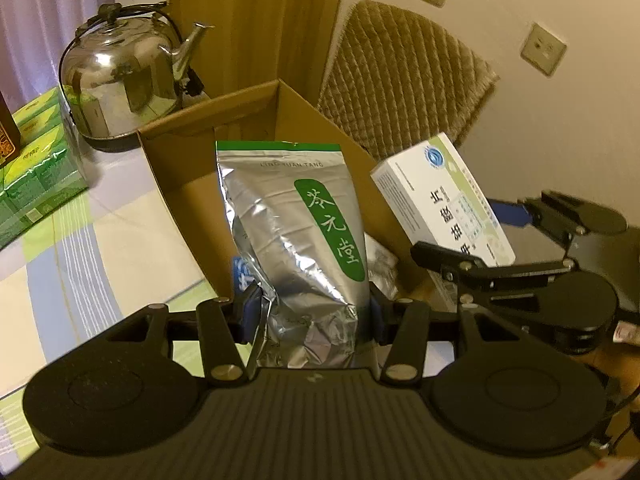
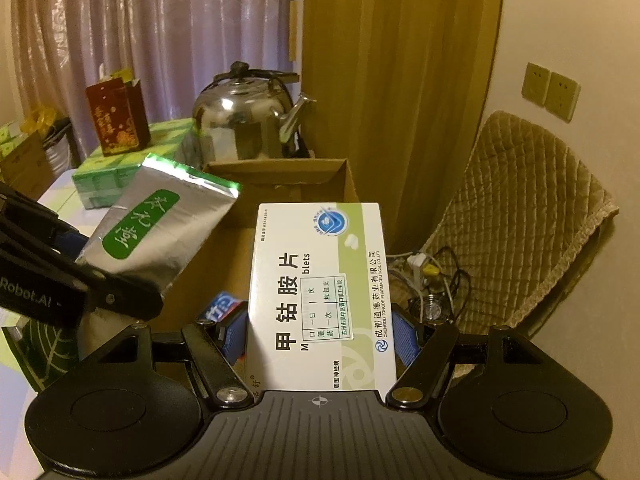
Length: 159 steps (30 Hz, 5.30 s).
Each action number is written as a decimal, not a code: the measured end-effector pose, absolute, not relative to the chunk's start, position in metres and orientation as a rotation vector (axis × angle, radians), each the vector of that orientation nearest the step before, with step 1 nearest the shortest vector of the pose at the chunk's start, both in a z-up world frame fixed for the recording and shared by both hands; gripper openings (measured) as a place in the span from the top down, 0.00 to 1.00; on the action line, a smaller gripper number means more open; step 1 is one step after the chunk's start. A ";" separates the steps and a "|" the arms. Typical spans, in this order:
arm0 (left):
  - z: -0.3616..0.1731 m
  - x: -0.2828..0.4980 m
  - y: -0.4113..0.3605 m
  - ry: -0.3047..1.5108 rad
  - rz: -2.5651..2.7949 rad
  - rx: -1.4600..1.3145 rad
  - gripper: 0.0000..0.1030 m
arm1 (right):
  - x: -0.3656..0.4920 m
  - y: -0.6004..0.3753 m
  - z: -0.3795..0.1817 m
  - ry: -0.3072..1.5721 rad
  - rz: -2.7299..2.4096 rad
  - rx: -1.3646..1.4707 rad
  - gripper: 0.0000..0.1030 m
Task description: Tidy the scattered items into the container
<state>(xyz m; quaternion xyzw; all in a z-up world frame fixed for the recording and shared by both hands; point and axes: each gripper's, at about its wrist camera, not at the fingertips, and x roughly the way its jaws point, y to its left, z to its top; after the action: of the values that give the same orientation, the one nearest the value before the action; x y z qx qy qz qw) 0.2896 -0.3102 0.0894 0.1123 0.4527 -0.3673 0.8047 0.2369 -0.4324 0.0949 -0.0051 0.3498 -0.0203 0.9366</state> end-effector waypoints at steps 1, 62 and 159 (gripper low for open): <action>0.090 0.295 -0.312 0.969 -0.782 0.233 0.55 | 0.242 -0.434 0.095 0.715 -0.044 -0.010 0.34; 0.009 0.417 -0.353 1.026 -0.599 0.114 0.57 | 0.339 -0.439 0.026 0.820 -0.038 0.014 0.34; 0.093 0.068 -0.155 0.730 -0.407 -0.031 0.01 | 0.048 -0.368 0.127 0.736 -0.074 0.040 0.02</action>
<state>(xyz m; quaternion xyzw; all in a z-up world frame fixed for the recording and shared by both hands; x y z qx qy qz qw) 0.0684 -0.1548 0.0926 -0.0153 0.3546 -0.1978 0.9137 0.0483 -0.3676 0.1271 0.0197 0.3594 -0.0361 0.9323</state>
